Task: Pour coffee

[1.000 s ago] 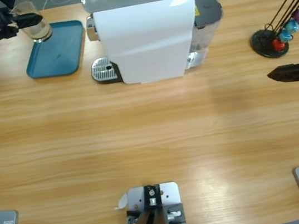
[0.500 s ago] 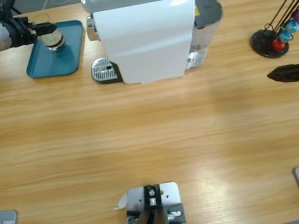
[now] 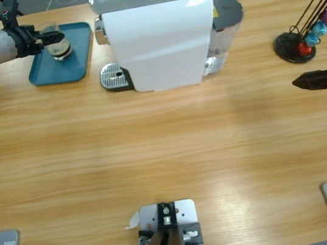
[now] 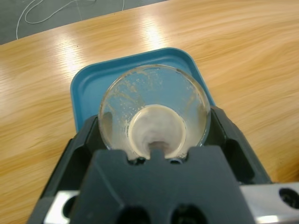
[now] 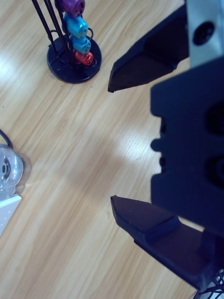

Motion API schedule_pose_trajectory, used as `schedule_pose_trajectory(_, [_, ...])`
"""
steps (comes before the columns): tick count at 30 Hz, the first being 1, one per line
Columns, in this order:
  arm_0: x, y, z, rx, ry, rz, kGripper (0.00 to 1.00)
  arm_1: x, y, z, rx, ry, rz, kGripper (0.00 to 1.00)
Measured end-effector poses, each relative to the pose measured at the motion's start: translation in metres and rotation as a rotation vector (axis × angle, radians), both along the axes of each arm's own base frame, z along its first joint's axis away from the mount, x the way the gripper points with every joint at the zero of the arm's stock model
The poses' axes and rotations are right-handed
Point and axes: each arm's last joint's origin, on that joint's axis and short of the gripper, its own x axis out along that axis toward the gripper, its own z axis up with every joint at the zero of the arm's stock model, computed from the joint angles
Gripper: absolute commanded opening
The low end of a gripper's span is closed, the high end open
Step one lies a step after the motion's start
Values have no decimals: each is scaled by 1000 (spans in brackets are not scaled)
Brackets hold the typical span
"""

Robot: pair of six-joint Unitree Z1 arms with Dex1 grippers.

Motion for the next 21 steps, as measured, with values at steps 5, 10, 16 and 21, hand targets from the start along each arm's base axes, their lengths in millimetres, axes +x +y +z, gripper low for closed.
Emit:
schedule_pose_trajectory(5, [0, -1, 0, 13, -4, 15, 1000, 0, 0, 0, 0, 0, 0, 1000])
schedule_pose_trajectory(10, [-5, -13, -1, 54, -18, 25, 1000, 0, 0, 0, 0, 0, 0, 1000])
schedule_pose_trajectory(16, [-9, -13, 1, 49, -46, 18, 1000, -1, 0, 1, 2, -3, 0, 1000])
schedule_pose_trajectory(21, [-30, -4, 38, 24, -120, 28, 1000, -3, -2, 2, 9, -12, 0, 1000])
